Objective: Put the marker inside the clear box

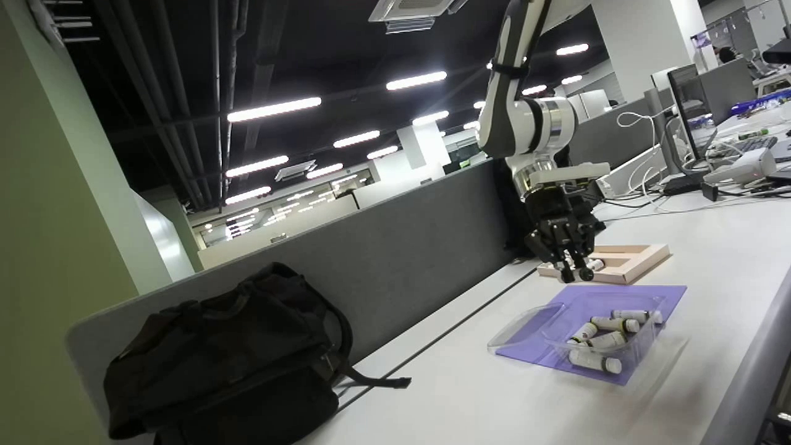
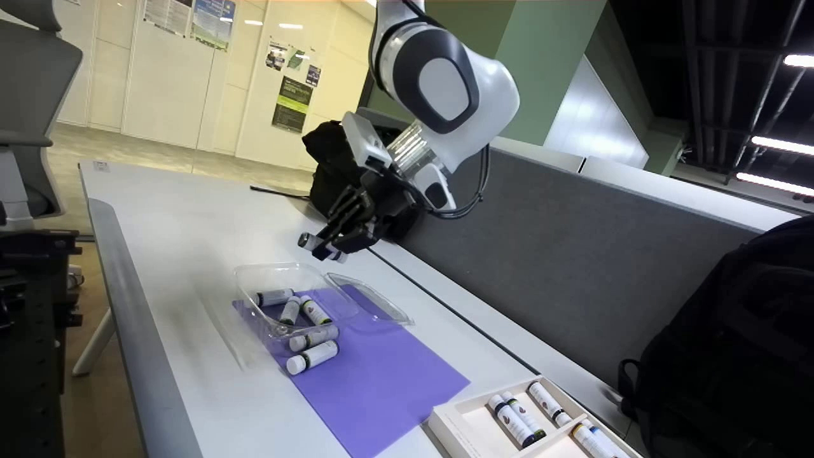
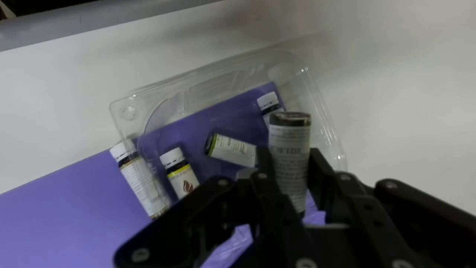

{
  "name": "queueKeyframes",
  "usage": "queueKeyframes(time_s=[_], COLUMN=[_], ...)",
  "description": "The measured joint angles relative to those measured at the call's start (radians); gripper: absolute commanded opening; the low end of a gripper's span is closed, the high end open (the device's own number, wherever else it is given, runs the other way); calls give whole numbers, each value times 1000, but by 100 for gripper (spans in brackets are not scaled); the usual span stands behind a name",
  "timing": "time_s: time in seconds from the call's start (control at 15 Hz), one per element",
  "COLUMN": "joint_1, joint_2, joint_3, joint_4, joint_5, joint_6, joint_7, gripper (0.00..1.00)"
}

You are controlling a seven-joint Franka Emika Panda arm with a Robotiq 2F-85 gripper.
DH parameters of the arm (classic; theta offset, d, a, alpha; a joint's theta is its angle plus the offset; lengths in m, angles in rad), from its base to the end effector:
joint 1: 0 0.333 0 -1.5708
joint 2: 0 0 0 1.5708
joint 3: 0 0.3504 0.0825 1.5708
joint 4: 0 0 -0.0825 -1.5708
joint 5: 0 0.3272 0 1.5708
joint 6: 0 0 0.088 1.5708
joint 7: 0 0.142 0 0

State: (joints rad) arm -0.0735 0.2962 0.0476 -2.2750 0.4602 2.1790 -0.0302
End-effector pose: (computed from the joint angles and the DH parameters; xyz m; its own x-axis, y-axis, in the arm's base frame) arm 0.4608 0.0177 0.2526 0.8785 -0.2456 -0.4097 -0.3722 -0.8896 -0.2648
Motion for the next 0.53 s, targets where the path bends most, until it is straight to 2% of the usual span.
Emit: queueKeyframes(time_s=[0.2,0.33,0.4,0.53], joint_1=[13,0,-15,-51], joint_2=[51,60,54,23], joint_3=[-9,-47,-75,-135], joint_4=[6,20,33,45], joint_5=[-21,-61,-88,-125], joint_6=[-23,-51,-70,-82], joint_7=[1,2,3,11], gripper=[79,93,74,89])
